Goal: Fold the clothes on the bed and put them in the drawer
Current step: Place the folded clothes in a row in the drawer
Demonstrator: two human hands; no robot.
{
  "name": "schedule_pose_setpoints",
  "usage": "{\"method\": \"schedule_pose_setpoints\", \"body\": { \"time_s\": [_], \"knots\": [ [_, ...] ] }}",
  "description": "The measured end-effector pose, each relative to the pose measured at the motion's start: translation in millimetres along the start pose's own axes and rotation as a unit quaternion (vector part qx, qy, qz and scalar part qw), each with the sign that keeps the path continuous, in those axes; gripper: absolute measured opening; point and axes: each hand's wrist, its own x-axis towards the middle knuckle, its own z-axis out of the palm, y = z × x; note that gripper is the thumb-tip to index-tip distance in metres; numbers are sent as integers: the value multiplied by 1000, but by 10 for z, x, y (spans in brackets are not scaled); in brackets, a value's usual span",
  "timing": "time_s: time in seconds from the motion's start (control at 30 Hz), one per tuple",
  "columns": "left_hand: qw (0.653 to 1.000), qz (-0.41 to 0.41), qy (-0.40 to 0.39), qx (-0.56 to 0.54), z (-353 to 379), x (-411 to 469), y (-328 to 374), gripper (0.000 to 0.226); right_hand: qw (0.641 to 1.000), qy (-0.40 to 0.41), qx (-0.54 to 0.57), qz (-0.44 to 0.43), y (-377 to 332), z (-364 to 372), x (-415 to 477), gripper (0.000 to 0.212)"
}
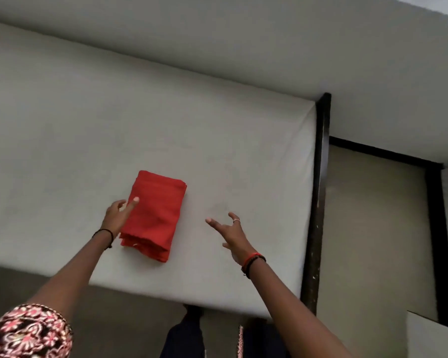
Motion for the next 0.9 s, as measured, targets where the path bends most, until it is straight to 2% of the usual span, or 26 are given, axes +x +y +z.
{"method": "schedule_pose_setpoints", "body": {
  "time_s": [0.1, 0.2, 0.27, 0.37, 0.43, 0.5, 0.63, 0.73, 0.83, 0.9],
  "knots": [
    [997, -6, -74, 23, 11, 359, -102, 105, 998, -62, -17, 25, 62, 326, 426, 115],
    [993, -7, -113, 34, 39, 732, -265, 107, 994, -94, -3, 48, 144, 636, 904, 121],
    [991, -15, -131, 30, 63, 950, -416, 117, 994, -83, 20, 61, 217, 820, 1174, 121],
    [990, -18, -143, -8, 87, 1152, -550, 107, 997, -32, 49, 51, 278, 1024, 1463, 111],
    [987, -22, -154, -31, 93, 1202, -562, 96, 996, -18, 76, 46, 288, 1139, 1599, 113],
    [975, -42, -211, -49, 89, 1212, -569, 85, 992, -29, 114, 52, 296, 1219, 1664, 112],
    [954, -90, -266, -103, 135, 1251, -543, 104, 985, -51, 155, 50, 331, 1245, 1733, 92],
    [943, -122, -274, -143, 193, 1207, -459, 102, 978, -79, 187, 49, 297, 1222, 1744, 85],
    [939, -131, -276, -160, 257, 1108, -373, 103, 971, -101, 214, 30, 277, 1123, 1737, 67],
    [937, -129, -276, -170, 308, 1019, -321, 104, 969, -104, 221, 25, 283, 1021, 1691, 63]
  ]
}}
